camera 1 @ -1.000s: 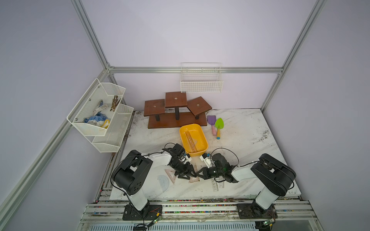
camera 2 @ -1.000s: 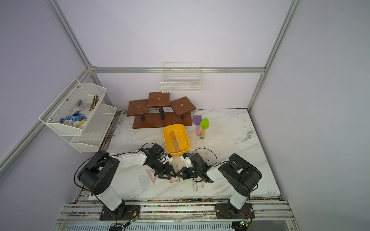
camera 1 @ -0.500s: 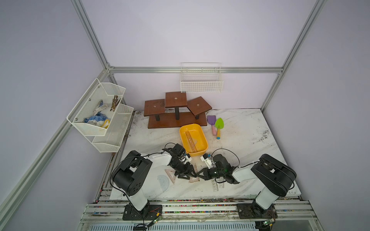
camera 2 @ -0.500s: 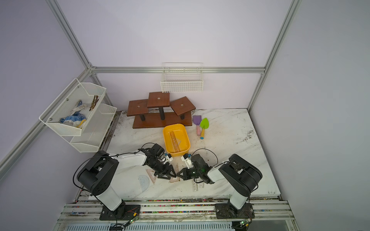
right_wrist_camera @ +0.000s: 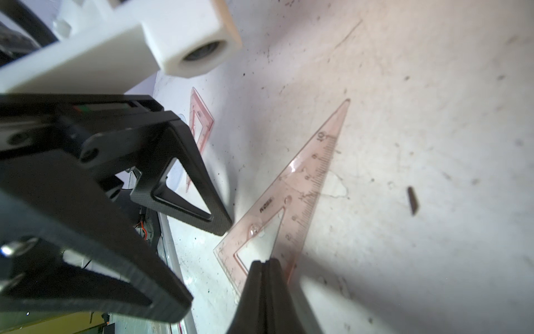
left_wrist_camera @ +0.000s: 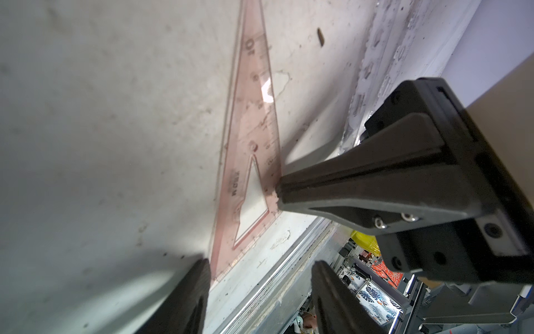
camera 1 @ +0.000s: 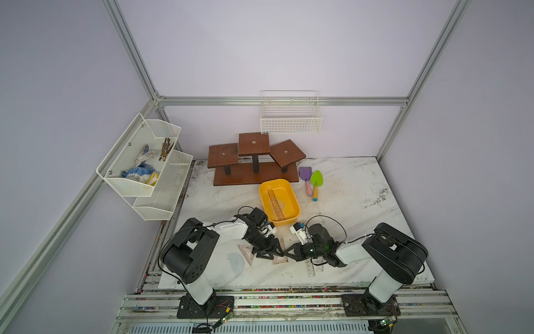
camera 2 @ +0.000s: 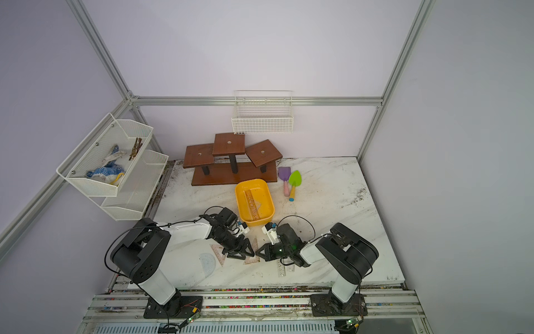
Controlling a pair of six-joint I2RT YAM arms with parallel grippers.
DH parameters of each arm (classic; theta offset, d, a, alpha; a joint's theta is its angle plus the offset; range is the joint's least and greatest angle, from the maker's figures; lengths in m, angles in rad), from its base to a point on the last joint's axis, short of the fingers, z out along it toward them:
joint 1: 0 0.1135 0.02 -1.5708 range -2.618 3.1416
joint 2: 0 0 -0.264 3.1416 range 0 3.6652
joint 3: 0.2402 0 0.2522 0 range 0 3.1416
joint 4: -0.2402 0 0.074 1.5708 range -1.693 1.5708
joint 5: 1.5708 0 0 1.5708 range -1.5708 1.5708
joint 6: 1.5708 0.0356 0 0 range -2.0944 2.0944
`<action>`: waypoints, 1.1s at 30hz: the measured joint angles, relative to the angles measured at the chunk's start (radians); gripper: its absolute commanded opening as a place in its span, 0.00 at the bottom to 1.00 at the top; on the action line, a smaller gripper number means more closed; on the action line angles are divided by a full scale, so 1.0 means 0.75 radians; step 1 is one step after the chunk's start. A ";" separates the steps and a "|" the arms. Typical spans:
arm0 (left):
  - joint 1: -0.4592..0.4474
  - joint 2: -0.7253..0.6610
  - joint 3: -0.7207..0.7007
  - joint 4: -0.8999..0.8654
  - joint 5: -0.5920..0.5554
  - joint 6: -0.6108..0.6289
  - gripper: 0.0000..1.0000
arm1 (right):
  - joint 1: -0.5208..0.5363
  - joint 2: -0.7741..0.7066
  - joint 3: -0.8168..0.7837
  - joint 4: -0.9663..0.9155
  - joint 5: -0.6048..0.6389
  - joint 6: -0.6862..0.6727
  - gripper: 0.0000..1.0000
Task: Put the scattered rulers into the storage box
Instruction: Pick up the ruler from the center of the board.
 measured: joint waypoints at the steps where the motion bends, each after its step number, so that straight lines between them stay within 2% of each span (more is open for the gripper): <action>1: 0.000 0.000 0.000 0.000 0.000 0.000 0.61 | 0.000 0.000 -0.002 0.004 0.000 0.000 0.07; 33: -0.011 -0.004 0.012 -0.032 -0.031 -0.002 0.60 | -0.005 0.012 -0.025 0.057 -0.017 0.000 0.07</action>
